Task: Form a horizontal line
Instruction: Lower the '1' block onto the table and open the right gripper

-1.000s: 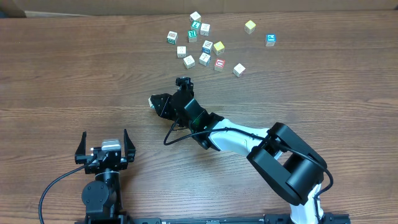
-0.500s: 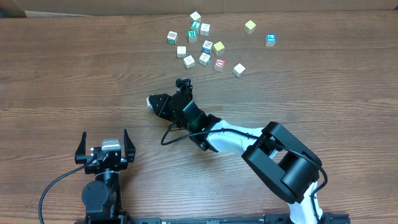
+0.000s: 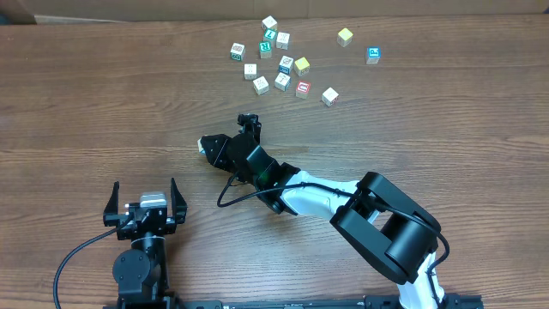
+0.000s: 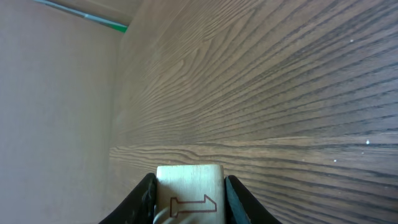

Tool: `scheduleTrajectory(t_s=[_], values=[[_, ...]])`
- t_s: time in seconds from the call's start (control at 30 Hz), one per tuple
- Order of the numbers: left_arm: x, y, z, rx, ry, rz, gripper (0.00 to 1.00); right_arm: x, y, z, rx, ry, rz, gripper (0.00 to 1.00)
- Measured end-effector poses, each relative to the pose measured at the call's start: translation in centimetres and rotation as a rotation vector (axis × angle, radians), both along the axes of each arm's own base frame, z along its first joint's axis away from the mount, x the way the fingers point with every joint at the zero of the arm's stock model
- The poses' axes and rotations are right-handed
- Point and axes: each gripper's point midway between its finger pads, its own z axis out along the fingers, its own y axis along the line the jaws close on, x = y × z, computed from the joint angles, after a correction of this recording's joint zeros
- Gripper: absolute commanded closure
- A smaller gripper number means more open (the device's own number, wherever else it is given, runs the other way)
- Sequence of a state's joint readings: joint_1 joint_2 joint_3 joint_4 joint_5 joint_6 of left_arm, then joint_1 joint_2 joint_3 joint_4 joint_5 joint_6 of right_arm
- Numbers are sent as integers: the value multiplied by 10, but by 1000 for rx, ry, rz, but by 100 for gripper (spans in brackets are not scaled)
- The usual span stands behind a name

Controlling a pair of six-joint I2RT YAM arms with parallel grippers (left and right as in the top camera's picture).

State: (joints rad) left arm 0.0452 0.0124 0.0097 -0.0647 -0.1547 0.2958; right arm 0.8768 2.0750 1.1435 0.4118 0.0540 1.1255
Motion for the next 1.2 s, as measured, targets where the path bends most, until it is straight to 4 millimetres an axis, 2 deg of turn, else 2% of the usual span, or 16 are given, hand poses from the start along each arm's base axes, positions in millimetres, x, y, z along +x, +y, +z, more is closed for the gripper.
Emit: scheduleTrajectory(t_s=[0.73, 0.8, 0.97, 1.13, 1.2], values=[[0, 0, 0, 0, 0, 0, 0, -1, -2, -4, -16, 11, -4, 64], [0, 0, 0, 0, 0, 0, 0, -1, -2, -4, -16, 11, -4, 60], [0, 0, 0, 0, 0, 0, 0, -1, -2, -4, -21, 1, 2, 41], [0, 0, 0, 0, 0, 0, 1, 1, 1, 2, -27, -45, 20, 16], [0, 0, 0, 0, 0, 0, 0, 2, 1, 5, -21, -60, 24, 2]])
